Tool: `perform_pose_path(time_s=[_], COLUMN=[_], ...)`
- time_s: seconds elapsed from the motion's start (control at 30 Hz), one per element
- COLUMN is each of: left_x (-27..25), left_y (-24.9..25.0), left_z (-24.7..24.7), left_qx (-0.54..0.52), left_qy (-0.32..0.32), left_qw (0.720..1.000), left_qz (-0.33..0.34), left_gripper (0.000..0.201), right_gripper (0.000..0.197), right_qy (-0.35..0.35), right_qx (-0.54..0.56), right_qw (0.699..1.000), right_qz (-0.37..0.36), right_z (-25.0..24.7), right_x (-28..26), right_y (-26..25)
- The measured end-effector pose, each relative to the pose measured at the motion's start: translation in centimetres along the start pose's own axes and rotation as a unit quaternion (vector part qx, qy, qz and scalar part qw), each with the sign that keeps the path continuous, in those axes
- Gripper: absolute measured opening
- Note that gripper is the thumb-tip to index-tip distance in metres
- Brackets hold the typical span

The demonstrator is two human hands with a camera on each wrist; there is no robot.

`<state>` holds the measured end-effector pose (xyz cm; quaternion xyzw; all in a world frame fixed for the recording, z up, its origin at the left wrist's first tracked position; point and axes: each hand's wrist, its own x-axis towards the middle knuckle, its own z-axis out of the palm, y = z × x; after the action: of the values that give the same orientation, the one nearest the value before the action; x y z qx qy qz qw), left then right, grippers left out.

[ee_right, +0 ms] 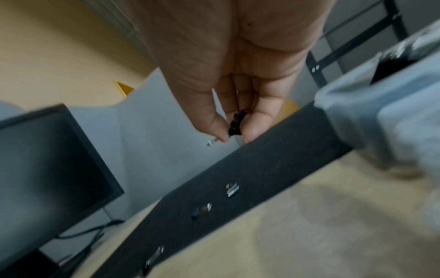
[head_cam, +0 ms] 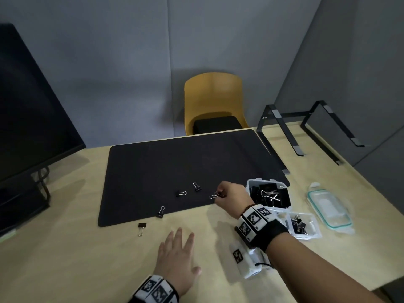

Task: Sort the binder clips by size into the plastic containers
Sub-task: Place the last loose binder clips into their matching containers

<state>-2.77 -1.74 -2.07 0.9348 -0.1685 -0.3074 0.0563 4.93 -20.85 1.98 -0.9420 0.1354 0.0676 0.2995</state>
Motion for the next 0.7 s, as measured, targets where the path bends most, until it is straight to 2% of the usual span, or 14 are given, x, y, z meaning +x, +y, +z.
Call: perform_pose_path(time_s=[0.13,0.33,0.5,0.7], left_x=[0.0,0.2,0.2,0.8], left_y=[0.8,-0.2,-0.2,-0.1], left_z=[0.5,1.7,1.8,1.0], left_qx=[0.016,-0.007,-0.013,-0.027], left_qy=[-0.017,-0.006,0.007,0.032], left_qw=[1.000,1.000,1.000,0.999], left_qz=[0.001,-0.002,-0.002,-0.031], left_gripper=[0.080,0.080,0.082,0.095], right_gripper=[0.010,0.008,0.010,0.011], right_qy=[0.045,0.079,0.082,0.061], right_qx=[0.012,0.003,0.002,-0.011], right_qw=[0.999,0.995,0.992,0.989], right_qz=[-0.007,0.058,0.100,0.138], right_z=[-4.2,-8.2,-9.8,-11.1], right_x=[-2.7,-5.8,-6.8,-6.8], right_y=[2.9,9.4,13.1,16.2])
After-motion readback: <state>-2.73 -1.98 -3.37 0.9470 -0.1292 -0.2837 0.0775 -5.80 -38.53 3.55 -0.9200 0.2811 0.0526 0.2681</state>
